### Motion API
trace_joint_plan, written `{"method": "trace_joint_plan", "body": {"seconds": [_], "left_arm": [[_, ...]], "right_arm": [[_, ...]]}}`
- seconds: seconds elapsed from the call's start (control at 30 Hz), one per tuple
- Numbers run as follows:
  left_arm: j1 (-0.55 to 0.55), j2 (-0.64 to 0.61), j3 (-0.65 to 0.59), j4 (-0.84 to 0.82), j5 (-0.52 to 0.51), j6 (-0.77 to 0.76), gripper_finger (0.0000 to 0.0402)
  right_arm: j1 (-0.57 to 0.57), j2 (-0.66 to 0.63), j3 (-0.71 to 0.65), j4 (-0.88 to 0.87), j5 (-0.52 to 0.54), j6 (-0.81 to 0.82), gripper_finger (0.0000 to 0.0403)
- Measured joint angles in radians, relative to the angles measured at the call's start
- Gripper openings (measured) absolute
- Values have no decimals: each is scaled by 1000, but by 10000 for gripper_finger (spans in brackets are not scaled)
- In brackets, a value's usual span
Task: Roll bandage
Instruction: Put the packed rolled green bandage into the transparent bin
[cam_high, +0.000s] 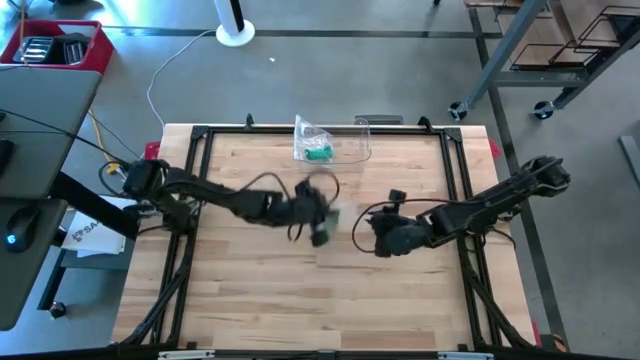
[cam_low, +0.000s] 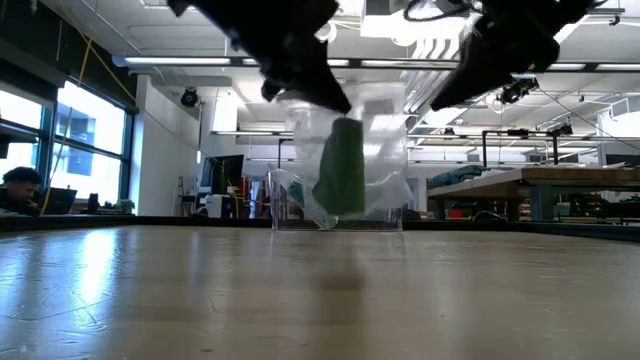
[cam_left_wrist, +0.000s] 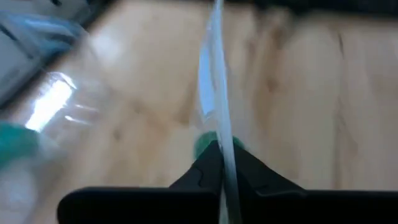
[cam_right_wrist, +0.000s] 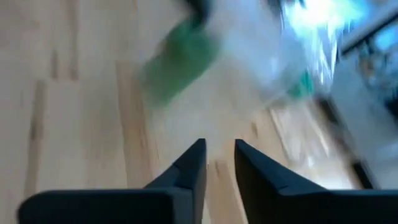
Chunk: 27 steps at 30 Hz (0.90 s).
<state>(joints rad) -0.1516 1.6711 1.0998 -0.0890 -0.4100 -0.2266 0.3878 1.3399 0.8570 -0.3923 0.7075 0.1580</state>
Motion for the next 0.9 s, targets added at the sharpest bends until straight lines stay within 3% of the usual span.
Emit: {"method": "trace_joint_plan", "body": {"seconds": [0.2,0.4,0.53,0.63,0.77,0.9], "left_arm": [[202,-6,61,112,5,56,1],[426,3,48,386,97,34,1],[537,74,42,485,167,-55,1],[577,173,40,548,222,-141,0],[585,276,39,635,174,-216,0],[592,295,40,647,166,-271,6]], "right_arm": [[8,-6,-3,-220,-16,251,93],[50,-5,-24,-236,-18,315,94],[80,-5,-35,-232,8,336,94],[96,-5,-37,-232,43,337,94],[106,-5,-38,-232,57,336,94],[113,-5,-38,-234,58,348,94]]}}
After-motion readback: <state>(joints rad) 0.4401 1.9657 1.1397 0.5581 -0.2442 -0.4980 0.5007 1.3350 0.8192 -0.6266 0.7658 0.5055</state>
